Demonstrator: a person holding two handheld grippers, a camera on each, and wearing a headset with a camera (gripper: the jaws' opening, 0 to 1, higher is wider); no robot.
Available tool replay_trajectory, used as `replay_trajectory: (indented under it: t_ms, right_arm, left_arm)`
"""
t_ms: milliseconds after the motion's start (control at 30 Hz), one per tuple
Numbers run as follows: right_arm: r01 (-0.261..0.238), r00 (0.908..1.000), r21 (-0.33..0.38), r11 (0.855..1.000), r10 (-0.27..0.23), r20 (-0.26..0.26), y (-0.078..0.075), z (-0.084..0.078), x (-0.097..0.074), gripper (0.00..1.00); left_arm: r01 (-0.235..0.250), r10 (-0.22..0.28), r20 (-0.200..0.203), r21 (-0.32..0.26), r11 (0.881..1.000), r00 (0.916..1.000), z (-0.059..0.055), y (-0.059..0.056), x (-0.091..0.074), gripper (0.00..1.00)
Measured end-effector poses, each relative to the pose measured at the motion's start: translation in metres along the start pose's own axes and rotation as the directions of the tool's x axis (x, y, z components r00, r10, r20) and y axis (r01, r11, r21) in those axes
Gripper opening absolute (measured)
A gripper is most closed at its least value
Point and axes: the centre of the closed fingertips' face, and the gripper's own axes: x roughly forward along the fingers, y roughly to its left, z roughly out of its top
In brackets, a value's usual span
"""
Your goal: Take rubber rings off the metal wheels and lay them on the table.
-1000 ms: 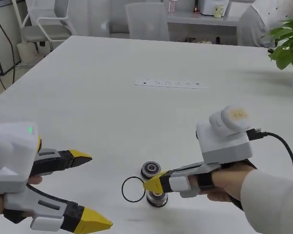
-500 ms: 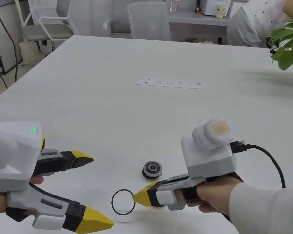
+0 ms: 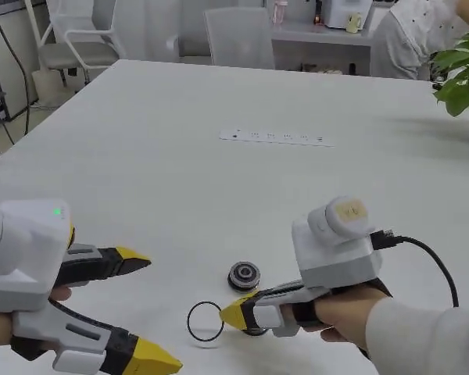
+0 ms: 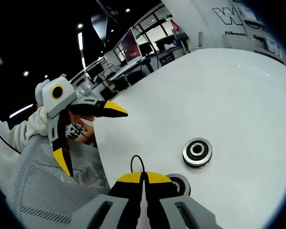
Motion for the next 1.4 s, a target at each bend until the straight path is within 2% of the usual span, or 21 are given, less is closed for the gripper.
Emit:
replay_trajectory:
  t_ms: [167, 400, 733, 1400]
  right_arm:
    - [0.009, 0.9999, 0.006, 1.0, -0.009, -0.013, -0.002, -0.002, 0.0, 0.0]
    - [0.029, 0.999, -0.025, 0.999, -0.029, -0.032, -0.006, -0.005, -0.001, 0.03]
    - [0.049, 0.9984, -0.057, 0.997, -0.05, -0.026, -0.01, -0.001, -0.005, 0.07]
    - [0.062, 0.9965, -0.043, 0.997, -0.059, 0.06, -0.014, 0.022, -0.02, 0.07]
  left_arm:
    - [0.001, -0.001, 0.002, -0.004, 1.0, 1.0, 0.0, 0.0, 0.0, 0.85]
    - [0.002, -0.002, 0.0, -0.009, 1.0, 1.0, 0.0, 0.0, 0.001, 0.85]
    - [0.002, -0.002, 0.004, -0.014, 1.0, 1.0, 0.001, 0.0, 0.001, 0.85]
    - [0.001, -0.001, 0.006, -0.017, 1.0, 1.0, 0.001, 0.0, 0.0, 0.84]
